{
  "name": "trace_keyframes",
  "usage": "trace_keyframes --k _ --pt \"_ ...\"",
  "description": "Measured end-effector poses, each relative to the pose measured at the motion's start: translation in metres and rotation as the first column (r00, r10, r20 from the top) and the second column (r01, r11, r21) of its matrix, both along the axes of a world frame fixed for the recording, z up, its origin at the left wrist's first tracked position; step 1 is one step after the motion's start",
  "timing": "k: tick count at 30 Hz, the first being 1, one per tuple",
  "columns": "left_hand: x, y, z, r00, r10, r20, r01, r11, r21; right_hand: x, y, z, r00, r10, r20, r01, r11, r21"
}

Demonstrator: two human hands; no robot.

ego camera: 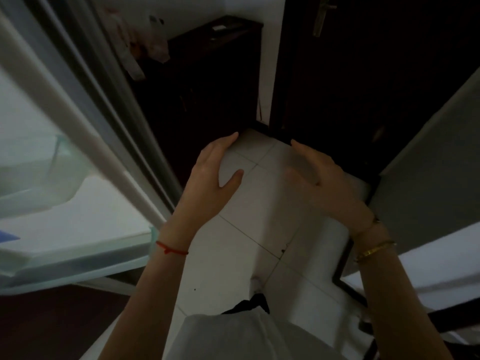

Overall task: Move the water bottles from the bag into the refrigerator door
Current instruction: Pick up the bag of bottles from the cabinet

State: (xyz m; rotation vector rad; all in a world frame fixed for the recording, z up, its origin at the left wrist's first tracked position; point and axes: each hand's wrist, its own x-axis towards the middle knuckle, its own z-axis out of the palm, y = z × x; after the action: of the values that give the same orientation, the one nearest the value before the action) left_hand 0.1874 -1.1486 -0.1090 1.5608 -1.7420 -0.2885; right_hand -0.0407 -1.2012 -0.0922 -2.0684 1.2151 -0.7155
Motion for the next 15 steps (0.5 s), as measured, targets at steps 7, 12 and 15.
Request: trace_keyframes --k 7,12,15 --pt "0.005 -0.069 -0.001 0.999 0.033 0.013 -0.034 0.999 0.037 0.007 -0.080 0.008 0.999 0.003 -0.034 -0.003 1.000 0.004" --pt "0.011 -0.105 -0.003 0.997 0.075 0.033 -0.078 0.993 0.085 0.018 -0.128 0.006 0.999 0.026 -0.024 -0.026 1.000 0.000" --pt "0.017 -0.122 -0.003 0.993 0.114 0.026 -0.116 0.989 0.088 0.029 -0.152 0.002 0.998 0.056 -0.018 -0.056 0.998 0.014"
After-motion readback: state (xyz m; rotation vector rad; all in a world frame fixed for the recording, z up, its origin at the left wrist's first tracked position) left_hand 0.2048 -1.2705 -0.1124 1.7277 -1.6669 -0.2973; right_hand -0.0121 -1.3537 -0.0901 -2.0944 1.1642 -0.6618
